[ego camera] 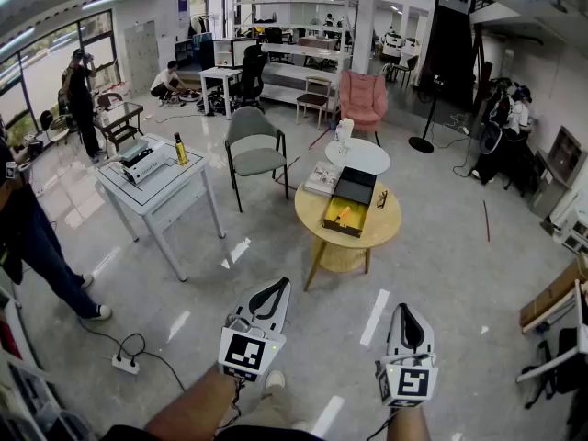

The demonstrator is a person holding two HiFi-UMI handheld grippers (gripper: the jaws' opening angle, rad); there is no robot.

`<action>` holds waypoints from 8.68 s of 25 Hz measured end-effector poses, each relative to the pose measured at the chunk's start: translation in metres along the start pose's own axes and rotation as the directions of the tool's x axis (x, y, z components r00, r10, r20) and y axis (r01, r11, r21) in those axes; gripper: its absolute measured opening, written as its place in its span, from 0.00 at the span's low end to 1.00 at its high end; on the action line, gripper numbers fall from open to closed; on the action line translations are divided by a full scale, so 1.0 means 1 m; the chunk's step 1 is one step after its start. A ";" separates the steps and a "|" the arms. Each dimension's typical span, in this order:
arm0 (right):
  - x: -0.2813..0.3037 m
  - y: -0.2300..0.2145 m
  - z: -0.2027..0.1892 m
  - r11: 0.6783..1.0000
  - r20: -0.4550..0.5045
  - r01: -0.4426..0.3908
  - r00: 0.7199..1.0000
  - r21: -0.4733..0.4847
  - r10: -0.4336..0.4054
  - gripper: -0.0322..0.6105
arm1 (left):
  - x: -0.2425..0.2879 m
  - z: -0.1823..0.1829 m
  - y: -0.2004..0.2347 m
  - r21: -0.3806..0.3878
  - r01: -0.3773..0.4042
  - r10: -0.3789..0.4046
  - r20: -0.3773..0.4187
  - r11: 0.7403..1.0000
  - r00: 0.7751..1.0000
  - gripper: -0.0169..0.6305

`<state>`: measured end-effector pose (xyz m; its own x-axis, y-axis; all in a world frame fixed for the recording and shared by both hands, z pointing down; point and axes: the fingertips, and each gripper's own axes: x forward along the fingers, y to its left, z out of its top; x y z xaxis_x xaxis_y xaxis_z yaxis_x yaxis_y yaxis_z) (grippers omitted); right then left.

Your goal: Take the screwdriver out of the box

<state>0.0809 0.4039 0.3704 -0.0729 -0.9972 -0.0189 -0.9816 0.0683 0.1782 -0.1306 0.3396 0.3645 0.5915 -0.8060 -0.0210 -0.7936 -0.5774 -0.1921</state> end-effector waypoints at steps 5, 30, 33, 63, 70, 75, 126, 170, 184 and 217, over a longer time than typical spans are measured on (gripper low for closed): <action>0.018 0.000 -0.002 1.000 0.000 -0.017 1.000 0.000 0.017 0.07 | 0.015 -0.008 0.003 -0.009 0.001 -0.001 -0.001 1.000 1.000 0.05; 0.132 0.013 -0.046 0.992 -0.114 -0.120 0.987 -0.039 0.115 0.07 | 0.109 -0.086 0.027 -0.038 0.202 -0.206 -0.161 0.979 0.965 0.05; 0.139 0.010 -0.047 0.992 -0.136 -0.112 0.985 -0.057 0.104 0.07 | 0.114 -0.094 0.041 0.006 0.248 -0.242 -0.195 0.969 0.950 0.05; 0.238 0.017 -0.048 1.000 -0.160 0.001 0.987 -0.022 -0.004 0.07 | 0.217 -0.075 0.119 -0.082 0.167 -0.167 0.004 0.983 0.986 0.05; 0.244 0.026 -0.036 1.000 -0.137 0.019 0.990 -0.022 -0.022 0.07 | 0.214 -0.079 0.140 -0.101 0.159 -0.159 0.003 0.982 0.987 0.05; 0.249 0.031 -0.037 1.000 -0.129 0.009 0.992 -0.022 -0.012 0.07 | 0.212 -0.080 0.157 -0.108 0.133 -0.133 0.005 0.985 0.991 0.05; 0.413 -0.094 -0.097 0.998 -0.170 -0.040 0.984 0.053 0.048 0.07 | 0.411 -0.114 0.157 -0.086 0.115 -0.122 -0.080 0.990 0.989 0.05; 0.532 -0.176 -0.133 0.975 -0.192 -0.182 0.960 0.129 0.205 0.07 | 0.536 -0.111 0.146 -0.016 0.014 -0.016 -0.106 1.000 0.994 0.05; 0.602 -0.148 -0.177 0.969 -0.273 -0.154 0.940 0.192 0.204 0.07 | 0.585 -0.148 0.190 -0.046 0.057 -0.063 -0.142 0.997 0.988 0.05; 0.718 -0.095 -0.379 0.920 -0.616 0.006 0.744 0.391 0.257 0.41 | 0.687 -0.251 0.250 -0.131 0.160 -0.187 -0.229 0.978 0.955 0.05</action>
<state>0.1893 -0.3304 0.7130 -0.1978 -0.7442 0.6381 -0.9728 0.0691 -0.2210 0.0409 -0.3911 0.5485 0.6811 -0.6917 0.2403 -0.7002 -0.7112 -0.0626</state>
